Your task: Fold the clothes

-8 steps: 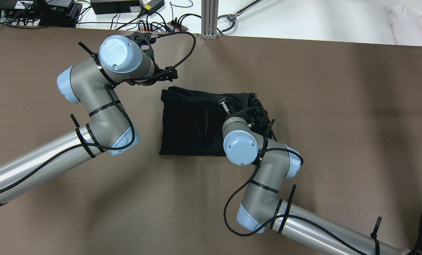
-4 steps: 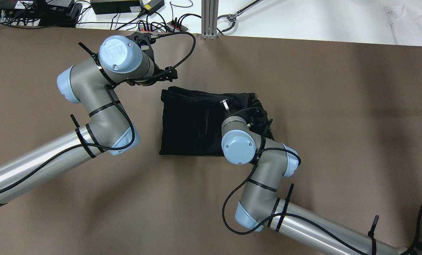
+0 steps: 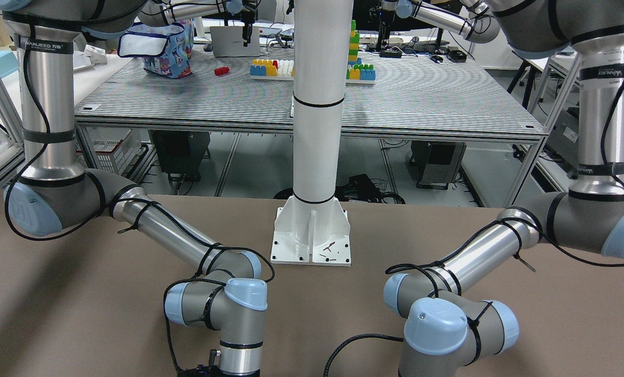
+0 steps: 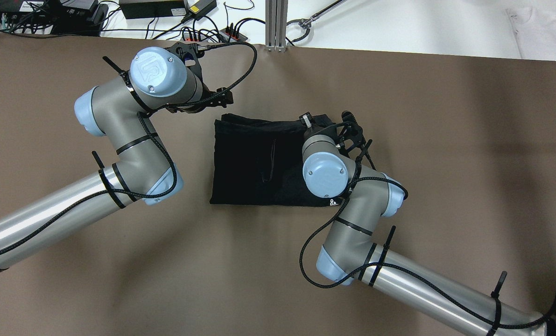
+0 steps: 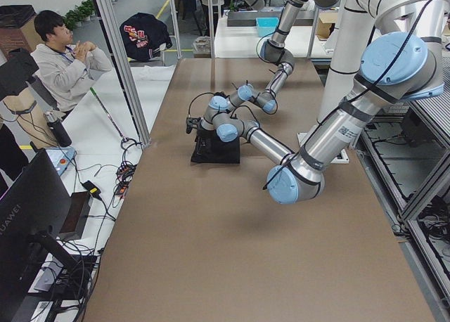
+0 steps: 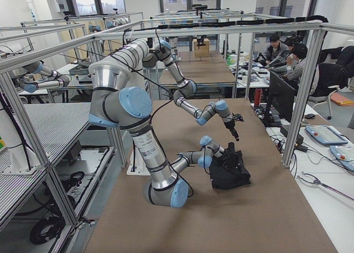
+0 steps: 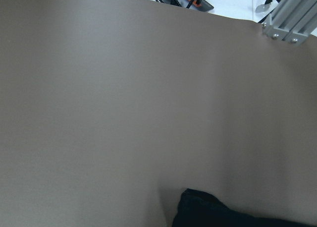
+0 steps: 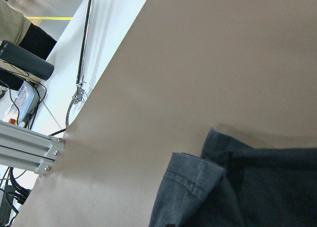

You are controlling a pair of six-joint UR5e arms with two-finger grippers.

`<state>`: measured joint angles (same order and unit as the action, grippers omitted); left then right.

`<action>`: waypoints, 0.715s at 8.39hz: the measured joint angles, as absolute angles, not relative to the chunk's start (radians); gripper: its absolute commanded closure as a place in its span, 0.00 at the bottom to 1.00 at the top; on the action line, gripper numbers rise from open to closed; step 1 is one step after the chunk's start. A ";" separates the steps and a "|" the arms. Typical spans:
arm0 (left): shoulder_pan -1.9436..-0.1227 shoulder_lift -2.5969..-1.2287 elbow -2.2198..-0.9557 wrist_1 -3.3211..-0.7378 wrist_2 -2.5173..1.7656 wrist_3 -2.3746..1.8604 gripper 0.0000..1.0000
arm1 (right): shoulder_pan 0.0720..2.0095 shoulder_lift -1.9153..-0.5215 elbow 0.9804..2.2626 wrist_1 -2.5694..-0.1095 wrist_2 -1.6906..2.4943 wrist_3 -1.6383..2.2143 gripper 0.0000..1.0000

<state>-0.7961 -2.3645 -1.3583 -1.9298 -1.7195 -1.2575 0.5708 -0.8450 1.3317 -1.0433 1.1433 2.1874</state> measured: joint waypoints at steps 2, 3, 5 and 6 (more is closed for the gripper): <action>-0.796 -2.354 -1.362 -1.930 -1.719 -1.259 0.00 | 0.604 -0.819 1.268 -1.039 1.152 2.135 0.07; -0.795 -2.349 -1.365 -1.930 -1.718 -1.259 0.00 | 0.614 -0.791 1.226 -1.038 1.152 2.111 0.06; -0.795 -2.330 -1.385 -1.931 -1.718 -1.259 0.00 | 0.622 -0.746 1.188 -1.038 1.151 1.994 0.06; -0.795 -2.317 -1.401 -1.931 -1.721 -1.258 0.00 | 0.626 -0.730 1.186 -1.038 1.152 1.934 0.06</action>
